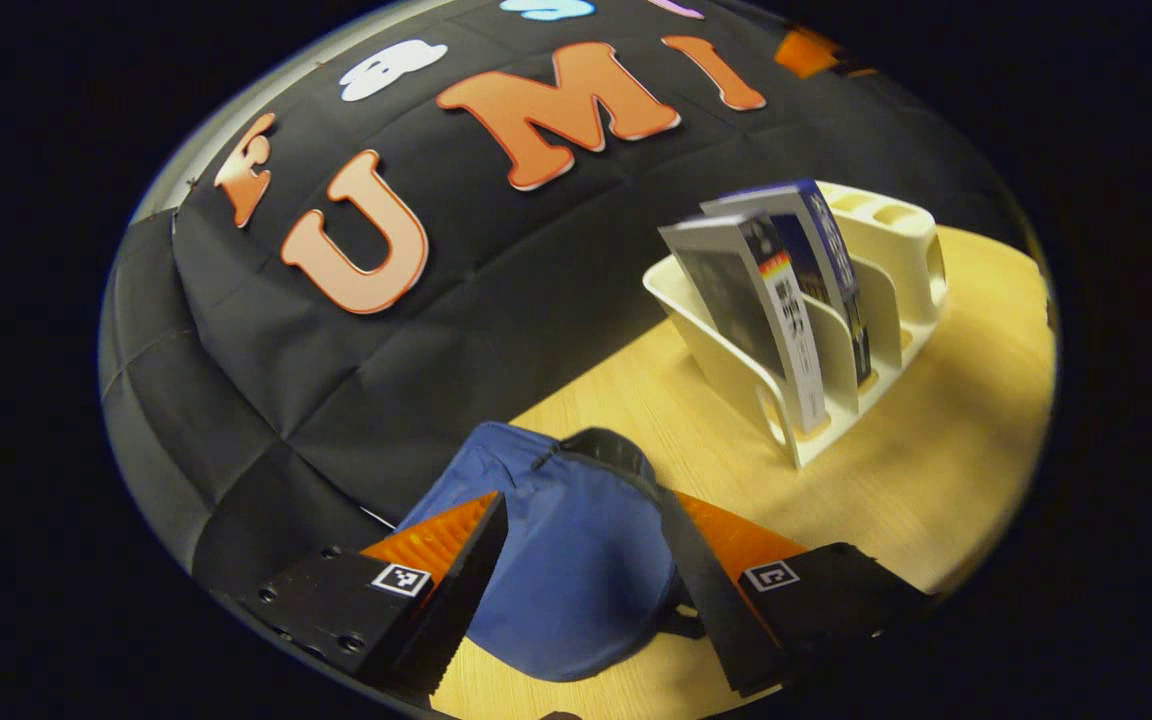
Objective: Open the schoolbag, grab two books from the bookshelf and put them into the schoolbag.
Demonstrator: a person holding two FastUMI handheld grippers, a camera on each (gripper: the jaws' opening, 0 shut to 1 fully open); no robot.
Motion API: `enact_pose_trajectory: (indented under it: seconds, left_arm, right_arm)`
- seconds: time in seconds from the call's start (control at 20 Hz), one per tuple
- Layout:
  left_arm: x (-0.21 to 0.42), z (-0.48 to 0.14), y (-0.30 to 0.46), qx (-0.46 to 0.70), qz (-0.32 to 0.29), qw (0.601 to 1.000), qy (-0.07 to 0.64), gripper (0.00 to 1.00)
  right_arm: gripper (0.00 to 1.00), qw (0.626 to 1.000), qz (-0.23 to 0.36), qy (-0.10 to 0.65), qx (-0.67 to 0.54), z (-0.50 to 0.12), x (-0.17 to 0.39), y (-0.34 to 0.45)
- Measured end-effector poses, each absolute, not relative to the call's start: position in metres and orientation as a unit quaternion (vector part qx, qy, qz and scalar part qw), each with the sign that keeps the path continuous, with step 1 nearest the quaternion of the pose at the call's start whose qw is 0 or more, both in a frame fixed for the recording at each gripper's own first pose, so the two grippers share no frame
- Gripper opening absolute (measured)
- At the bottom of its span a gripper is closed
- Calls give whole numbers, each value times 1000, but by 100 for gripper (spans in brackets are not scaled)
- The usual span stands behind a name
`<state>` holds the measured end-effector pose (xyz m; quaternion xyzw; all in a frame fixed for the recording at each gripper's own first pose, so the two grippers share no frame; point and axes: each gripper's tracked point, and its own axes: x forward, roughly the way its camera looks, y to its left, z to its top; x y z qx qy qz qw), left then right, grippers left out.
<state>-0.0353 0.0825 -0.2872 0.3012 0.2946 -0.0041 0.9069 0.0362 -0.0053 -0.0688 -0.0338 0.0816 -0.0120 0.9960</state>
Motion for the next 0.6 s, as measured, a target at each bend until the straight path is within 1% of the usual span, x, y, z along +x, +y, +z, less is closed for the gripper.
enact_pose_trajectory:
  seconds: [0.1, 0.25, 0.45, 0.6]
  left_arm:
    - [-44, -308, 87, 324, -11, 893, 312, 97]
    - [-49, -339, 104, 340, -6, 874, 347, 98]
    - [-43, -366, 128, 337, 2, 863, 377, 98]
    - [-51, -382, 132, 337, 8, 853, 398, 98]
  right_arm:
    - [95, 996, -16, 84, -37, -69, 37, -6]
    - [95, 995, -19, 88, -42, -71, 38, -5]
    - [95, 995, -17, 84, -49, -67, 38, 1]
    - [95, 995, -17, 78, -52, -64, 40, 3]
